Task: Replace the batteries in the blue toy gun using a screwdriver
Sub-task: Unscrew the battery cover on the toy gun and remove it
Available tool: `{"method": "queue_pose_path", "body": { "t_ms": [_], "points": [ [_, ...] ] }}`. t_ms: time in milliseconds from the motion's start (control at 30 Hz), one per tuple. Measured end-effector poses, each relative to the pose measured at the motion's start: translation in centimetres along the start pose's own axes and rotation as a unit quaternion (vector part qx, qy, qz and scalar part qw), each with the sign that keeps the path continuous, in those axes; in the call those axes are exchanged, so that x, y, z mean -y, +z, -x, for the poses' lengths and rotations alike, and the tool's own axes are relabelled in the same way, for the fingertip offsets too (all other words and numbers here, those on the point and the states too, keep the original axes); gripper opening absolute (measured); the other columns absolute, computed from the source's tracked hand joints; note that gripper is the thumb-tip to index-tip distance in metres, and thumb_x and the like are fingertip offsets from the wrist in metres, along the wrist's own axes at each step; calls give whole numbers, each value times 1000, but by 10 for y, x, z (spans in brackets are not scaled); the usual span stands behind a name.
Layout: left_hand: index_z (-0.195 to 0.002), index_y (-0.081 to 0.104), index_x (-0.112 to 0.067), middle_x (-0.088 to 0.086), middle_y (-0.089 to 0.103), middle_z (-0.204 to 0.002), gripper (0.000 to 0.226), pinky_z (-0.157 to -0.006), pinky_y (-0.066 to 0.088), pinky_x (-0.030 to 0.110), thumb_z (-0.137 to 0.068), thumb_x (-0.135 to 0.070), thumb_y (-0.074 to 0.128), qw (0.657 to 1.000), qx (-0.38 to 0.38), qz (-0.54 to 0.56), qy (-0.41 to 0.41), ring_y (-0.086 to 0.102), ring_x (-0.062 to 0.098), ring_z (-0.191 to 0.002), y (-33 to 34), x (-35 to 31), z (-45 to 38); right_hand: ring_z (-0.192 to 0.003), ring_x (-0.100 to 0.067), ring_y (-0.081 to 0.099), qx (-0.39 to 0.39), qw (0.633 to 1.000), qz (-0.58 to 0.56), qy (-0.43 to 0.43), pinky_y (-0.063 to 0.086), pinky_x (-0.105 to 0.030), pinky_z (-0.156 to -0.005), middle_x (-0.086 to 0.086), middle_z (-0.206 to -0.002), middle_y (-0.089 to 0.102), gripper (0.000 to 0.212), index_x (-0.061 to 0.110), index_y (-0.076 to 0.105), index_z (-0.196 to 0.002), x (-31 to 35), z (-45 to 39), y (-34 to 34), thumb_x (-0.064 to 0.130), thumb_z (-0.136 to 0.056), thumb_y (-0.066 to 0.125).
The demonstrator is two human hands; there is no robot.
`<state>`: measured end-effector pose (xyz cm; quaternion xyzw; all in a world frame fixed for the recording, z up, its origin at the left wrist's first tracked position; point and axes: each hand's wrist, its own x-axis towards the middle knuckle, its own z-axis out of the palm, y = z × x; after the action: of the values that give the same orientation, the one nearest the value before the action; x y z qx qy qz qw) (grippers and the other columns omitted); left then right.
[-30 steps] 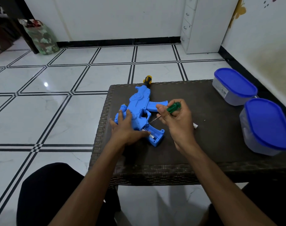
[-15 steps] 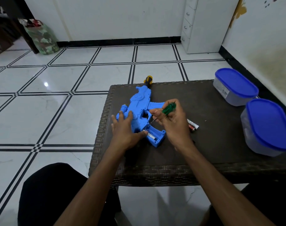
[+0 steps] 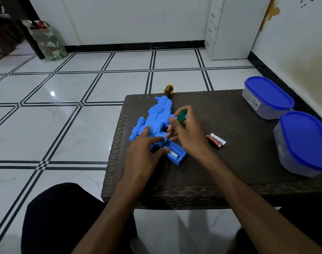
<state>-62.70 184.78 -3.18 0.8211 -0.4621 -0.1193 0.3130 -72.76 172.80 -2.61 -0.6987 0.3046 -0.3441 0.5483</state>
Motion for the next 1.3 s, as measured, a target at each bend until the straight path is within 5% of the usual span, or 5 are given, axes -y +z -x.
{"method": "queue_pose_path", "body": {
  "t_ms": [133,500,667,1033,1300],
  "points": [
    [-115,70,-36,-7,45,-150,33,-102,39,28,-82,-44,72,998,-17,-38,39,48,12,-132,-2,-2,4,-70,-38,70,13,999,15,33,61,-49,-64,-9,-72,62,16,13,40,-105,5,-11,2,23,-102,52],
    [-114,71,-31,-8,55,-141,31,-105,39,37,-89,-47,61,987,-22,-137,81,50,15,-126,3,-8,10,-68,-29,72,-30,993,-60,100,61,-34,-58,-15,-83,61,17,14,38,-104,14,-10,-12,26,-103,50],
    [-100,71,-30,-14,69,-97,17,-81,51,31,-84,-37,71,996,-65,-23,55,62,7,-91,5,-15,14,-59,-22,67,-98,988,-97,75,59,-32,-54,-8,-74,60,15,14,39,-104,26,0,-32,28,-105,45],
    [-82,71,-26,-14,71,-80,6,-73,58,29,-81,-26,76,984,-27,171,52,67,-1,-77,13,-53,-17,-77,-14,65,-40,944,292,149,58,-30,-65,-5,-100,60,14,18,58,-108,25,30,-124,28,-101,52],
    [-83,77,-24,-10,70,-78,6,-57,42,20,-82,-29,74,989,126,-53,48,63,4,-75,44,-84,-71,-114,-22,58,-15,839,502,210,51,-35,-90,-5,-127,58,44,21,50,-133,15,47,-140,31,-93,66]
  ]
}}
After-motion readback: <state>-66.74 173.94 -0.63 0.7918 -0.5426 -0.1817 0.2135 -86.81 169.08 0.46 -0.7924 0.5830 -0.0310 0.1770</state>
